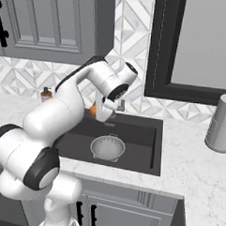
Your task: Put the colander in the sink, put the tangerine in the colander, and turn on the sink faucet and pour water over the colander.
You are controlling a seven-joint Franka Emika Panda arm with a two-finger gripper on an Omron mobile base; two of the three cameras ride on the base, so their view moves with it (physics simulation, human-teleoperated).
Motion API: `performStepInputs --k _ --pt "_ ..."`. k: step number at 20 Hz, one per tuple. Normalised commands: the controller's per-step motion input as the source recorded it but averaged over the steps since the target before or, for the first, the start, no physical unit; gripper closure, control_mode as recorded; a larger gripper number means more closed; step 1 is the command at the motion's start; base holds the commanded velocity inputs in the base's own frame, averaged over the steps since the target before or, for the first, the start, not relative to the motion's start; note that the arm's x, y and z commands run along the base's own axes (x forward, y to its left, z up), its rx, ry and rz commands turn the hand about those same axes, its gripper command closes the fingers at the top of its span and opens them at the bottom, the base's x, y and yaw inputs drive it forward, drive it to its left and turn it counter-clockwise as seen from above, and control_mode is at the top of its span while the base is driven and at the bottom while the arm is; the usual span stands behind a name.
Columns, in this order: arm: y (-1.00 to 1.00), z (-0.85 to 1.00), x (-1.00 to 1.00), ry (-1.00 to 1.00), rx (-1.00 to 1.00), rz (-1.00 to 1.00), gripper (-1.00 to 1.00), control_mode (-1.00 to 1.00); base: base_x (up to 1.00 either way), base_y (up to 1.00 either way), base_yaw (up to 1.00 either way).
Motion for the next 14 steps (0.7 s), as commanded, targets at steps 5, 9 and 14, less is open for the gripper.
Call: performStepInputs --k 5,9,14 --pt "-0.54 -0.3 0.0 -0.03 0.04 -0.21 1.0 -1.0 0.0 0.0 0.0" --pt "-0.59 -0.2 0.06 -0.03 0.13 -0.08 1.0 -1.0 0.0 0.0 0.0" --pt "-0.44 -0.31 0.34 -0.01 0.22 0.0 1.0 -1.0 0.0 0.0 0.0"
